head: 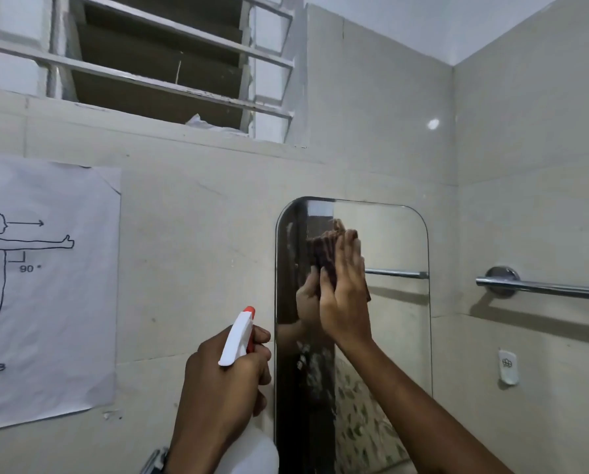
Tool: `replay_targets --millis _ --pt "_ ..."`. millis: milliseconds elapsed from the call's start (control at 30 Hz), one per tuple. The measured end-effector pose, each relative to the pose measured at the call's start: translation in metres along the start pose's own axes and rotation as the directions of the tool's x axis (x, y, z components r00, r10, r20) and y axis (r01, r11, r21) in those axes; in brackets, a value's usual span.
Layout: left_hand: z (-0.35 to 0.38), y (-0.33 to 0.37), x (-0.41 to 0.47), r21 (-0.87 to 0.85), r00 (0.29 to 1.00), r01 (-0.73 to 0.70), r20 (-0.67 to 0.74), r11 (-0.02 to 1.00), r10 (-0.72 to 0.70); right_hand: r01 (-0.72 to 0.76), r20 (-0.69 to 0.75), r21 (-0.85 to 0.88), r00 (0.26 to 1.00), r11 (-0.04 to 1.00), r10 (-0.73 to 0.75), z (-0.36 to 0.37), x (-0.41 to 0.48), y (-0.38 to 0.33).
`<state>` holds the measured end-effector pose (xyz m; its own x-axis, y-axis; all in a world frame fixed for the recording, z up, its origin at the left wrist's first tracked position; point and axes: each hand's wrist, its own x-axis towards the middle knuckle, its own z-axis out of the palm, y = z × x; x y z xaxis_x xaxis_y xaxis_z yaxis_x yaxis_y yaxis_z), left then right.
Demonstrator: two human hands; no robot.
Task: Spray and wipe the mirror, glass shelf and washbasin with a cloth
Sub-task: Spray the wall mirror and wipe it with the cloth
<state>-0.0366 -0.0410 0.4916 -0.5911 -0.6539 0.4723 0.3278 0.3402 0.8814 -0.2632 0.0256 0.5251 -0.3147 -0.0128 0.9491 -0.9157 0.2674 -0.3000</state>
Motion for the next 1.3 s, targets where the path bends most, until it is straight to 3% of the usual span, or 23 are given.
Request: replay_targets --millis 67,200,300,433,467,600,667,833,933,1033,1100,1200,1233,1300 --pt "0.003 0.004 0.002 0.001 1.0 -0.01 0.003 1.0 0.01 -0.094 -0.026 0.035 0.995 0.995 0.095 0.003 0.032 -0.02" --pt "0.006 0.013 0.01 0.033 0.999 -0.045 0.0 0.998 0.045 0.173 0.102 0.035 0.979 0.984 -0.176 0.01 0.031 -0.04" --pt "0.007 0.017 0.012 0.053 0.998 -0.06 0.002 0.997 0.06 0.257 0.136 0.007 0.957 0.966 -0.256 0.002 0.001 -0.012" --pt "0.004 0.016 0.015 0.089 0.998 -0.063 0.011 0.994 0.062 -0.03 -0.016 0.065 0.999 0.997 0.031 0.003 0.027 -0.018" --pt "0.004 0.016 0.016 0.093 0.998 -0.057 0.006 0.994 0.057 -0.046 -0.021 0.061 0.999 0.997 0.047 0.005 0.037 -0.028" --pt "0.005 0.013 0.019 0.109 0.999 -0.052 -0.009 0.993 0.053 0.206 0.135 0.068 0.968 0.976 -0.214 0.01 0.021 -0.043" --pt "0.006 0.011 0.016 0.128 0.998 -0.058 -0.005 0.99 0.059 0.251 0.161 0.049 0.953 0.967 -0.256 0.005 -0.005 -0.022" --pt "0.005 0.008 0.013 0.146 0.998 -0.063 -0.009 0.987 0.065 -0.039 0.007 0.067 0.999 0.997 0.038 0.002 0.015 -0.017" --pt "0.011 0.012 0.017 0.15 0.997 -0.075 -0.002 0.986 0.076 0.124 0.066 0.037 0.99 0.992 -0.126 0.006 0.021 -0.034" --pt "0.018 0.014 0.018 0.165 0.994 -0.104 0.004 0.981 0.105 0.261 0.165 0.019 0.951 0.965 -0.261 0.0 -0.019 -0.009" --pt "0.02 0.016 0.016 0.147 0.994 -0.109 0.014 0.983 0.108 0.187 0.118 0.017 0.975 0.982 -0.187 -0.008 -0.035 0.017" --pt "0.022 0.016 0.014 0.117 0.994 -0.105 0.043 0.988 0.101 -0.077 0.006 0.056 0.997 0.995 0.077 -0.014 0.003 0.015" --pt "0.022 0.016 0.014 0.11 0.994 -0.102 0.054 0.989 0.096 -0.112 -0.018 0.072 0.993 0.991 0.114 -0.015 0.024 0.005" --pt "0.024 0.017 0.016 0.089 0.995 -0.086 0.062 0.992 0.081 -0.052 -0.028 0.089 0.998 0.995 0.054 -0.012 0.059 -0.021"
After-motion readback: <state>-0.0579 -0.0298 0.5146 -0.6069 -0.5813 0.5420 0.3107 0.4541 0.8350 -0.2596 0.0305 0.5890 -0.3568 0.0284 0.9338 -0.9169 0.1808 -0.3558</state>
